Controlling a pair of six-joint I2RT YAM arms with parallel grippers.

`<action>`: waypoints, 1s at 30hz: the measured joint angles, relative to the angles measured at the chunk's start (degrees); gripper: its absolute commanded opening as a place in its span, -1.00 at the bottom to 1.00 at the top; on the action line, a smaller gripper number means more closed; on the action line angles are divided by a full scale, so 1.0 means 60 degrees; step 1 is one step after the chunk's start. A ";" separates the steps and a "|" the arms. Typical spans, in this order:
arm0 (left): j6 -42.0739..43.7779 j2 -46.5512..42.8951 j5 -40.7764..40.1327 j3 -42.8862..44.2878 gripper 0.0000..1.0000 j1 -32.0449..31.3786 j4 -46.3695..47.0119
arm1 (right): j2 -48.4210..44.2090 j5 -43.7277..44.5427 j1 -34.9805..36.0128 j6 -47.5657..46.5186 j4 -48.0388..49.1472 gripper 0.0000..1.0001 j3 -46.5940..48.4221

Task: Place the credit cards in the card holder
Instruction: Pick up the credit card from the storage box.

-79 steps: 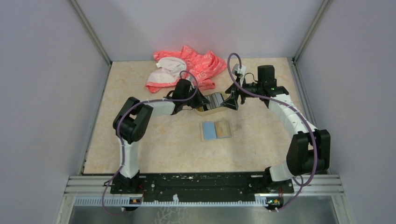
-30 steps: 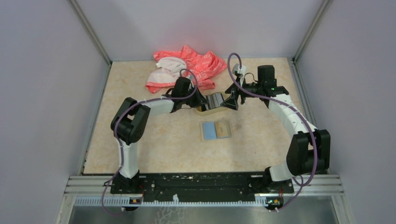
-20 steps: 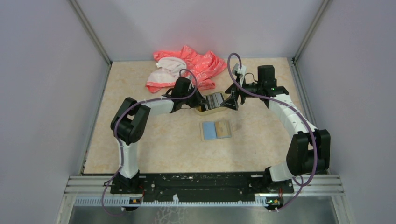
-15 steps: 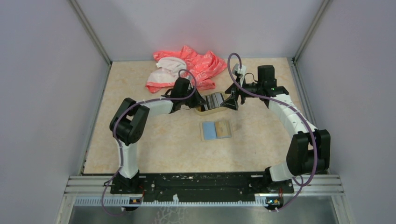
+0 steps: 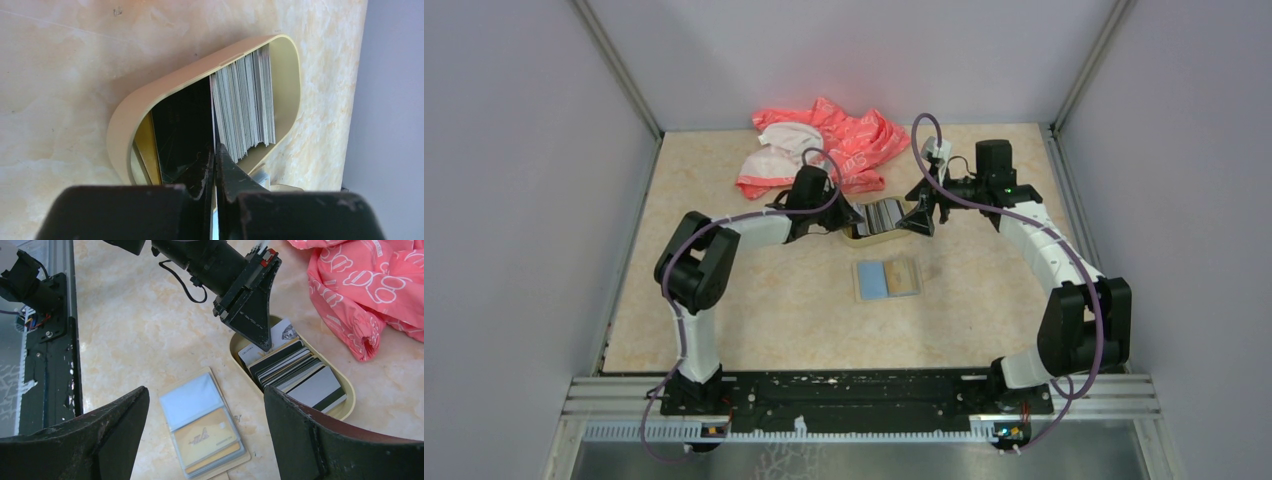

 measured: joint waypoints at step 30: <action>0.1723 -0.5570 0.3024 -0.7176 -1.00 -0.0106 0.7009 | -0.1330 -0.2317 0.0474 -0.3559 -0.0215 0.66 -0.1872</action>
